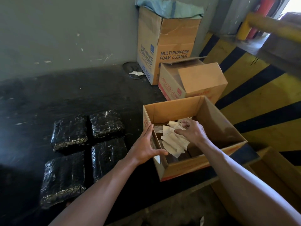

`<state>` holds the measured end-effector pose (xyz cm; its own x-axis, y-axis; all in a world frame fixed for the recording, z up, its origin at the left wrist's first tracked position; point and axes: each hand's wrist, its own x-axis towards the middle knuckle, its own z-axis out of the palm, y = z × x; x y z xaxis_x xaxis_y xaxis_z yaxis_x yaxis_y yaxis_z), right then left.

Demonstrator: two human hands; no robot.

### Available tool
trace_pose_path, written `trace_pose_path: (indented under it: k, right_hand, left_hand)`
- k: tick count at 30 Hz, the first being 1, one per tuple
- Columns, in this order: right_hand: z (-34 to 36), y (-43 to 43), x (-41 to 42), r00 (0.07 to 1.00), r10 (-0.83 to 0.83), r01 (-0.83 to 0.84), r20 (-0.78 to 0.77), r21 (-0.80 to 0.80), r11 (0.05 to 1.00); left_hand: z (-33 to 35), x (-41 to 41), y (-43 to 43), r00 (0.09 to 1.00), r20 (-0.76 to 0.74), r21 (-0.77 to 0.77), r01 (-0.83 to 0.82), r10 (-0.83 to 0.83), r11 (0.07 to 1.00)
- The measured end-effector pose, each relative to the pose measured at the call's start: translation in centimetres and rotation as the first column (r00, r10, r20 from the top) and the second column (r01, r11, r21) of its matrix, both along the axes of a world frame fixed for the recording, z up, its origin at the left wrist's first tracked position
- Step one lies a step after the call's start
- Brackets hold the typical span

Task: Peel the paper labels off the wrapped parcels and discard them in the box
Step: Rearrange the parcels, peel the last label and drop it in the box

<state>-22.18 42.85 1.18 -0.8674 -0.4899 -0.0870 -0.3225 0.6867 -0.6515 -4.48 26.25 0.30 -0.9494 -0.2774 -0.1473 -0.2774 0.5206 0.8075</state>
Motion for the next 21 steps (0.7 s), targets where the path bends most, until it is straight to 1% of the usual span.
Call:
trace_pose_path:
  k: [3,6,10,13,17,19,21]
  right_hand:
    - [0.2,0.1,0.4,0.999,0.0,0.001,0.033,-0.017,1.0]
    - [0.7,-0.4,0.8,0.999,0.013,-0.012,0.046,-0.027,1.0]
    - [2.4,-2.7,2.0,0.996,0.068,-0.061,0.061,-0.111,0.992]
    - [3.5,-5.7,3.3,0.994,0.093,-0.085,0.05,-0.145,0.986]
    - [4.2,-10.1,5.9,0.99,0.143,-0.143,-0.014,-0.16,0.977]
    - [4.2,-12.4,7.8,0.98,0.196,-0.197,-0.025,-0.151,0.969]
    - [3.5,-14.4,9.6,0.966,0.258,-0.257,-0.015,-0.126,0.958]
  left_hand:
    - [0.1,0.7,-0.7,0.999,-0.024,0.049,-0.047,0.048,0.998]
    - [0.2,2.3,-2.1,0.99,-0.043,0.057,-0.128,0.131,0.99]
    - [-0.4,5.7,-5.0,0.96,-0.031,0.064,-0.277,0.279,0.959]
    - [-1.4,8.4,-7.6,0.919,-0.017,0.098,-0.392,0.395,0.915]
    - [-2.6,11.5,-10.1,0.852,0.016,0.113,-0.521,0.523,0.846]
    - [-3.1,13.1,-11.1,0.804,0.041,0.164,-0.591,0.593,0.79]
    - [-3.8,14.5,-11.7,0.776,0.071,0.208,-0.626,0.627,0.751]
